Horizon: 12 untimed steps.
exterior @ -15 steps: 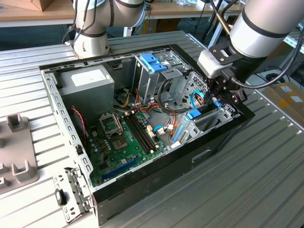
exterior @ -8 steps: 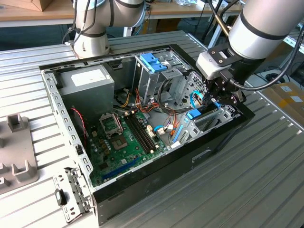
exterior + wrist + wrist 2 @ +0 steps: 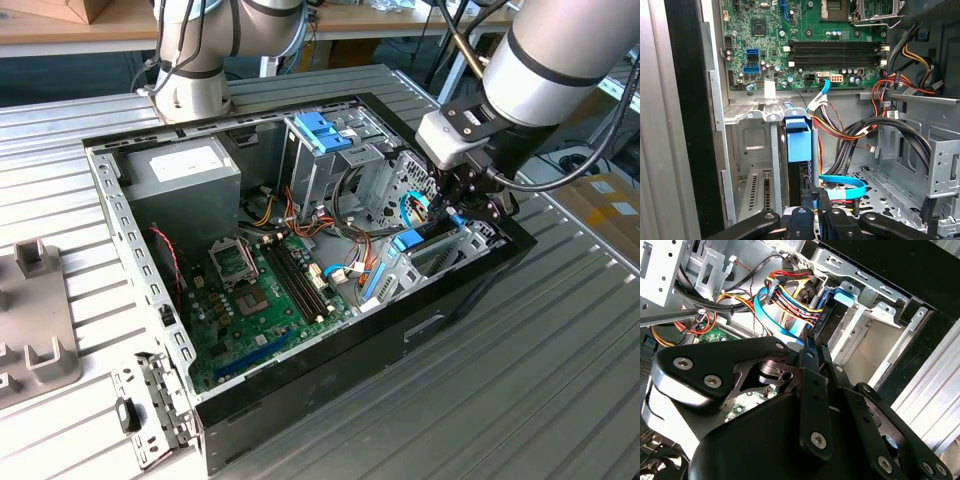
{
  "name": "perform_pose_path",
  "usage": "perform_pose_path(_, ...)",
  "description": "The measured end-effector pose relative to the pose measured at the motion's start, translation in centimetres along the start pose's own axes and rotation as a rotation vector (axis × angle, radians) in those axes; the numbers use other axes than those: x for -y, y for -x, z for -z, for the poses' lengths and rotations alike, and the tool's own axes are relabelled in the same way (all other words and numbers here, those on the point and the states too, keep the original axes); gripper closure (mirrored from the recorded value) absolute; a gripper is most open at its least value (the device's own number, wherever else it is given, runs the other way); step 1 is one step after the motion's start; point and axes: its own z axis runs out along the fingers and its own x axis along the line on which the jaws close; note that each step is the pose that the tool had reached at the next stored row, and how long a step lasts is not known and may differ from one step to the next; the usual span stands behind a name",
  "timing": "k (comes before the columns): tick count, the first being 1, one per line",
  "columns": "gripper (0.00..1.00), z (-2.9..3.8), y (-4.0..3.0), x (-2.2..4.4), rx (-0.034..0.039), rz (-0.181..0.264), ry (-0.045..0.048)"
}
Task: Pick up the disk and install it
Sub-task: 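Insert the second disk wire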
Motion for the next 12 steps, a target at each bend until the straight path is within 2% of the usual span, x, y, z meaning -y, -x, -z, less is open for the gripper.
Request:
perform_pose_path(7, 0.84, -0.67, -0.10, -0.08, 0.0025, 0.015, 0.0025)
perform_pose_path(12, 0.84, -0.82, -0.15, -0.05, 0.0058, 0.034, 0.0055)
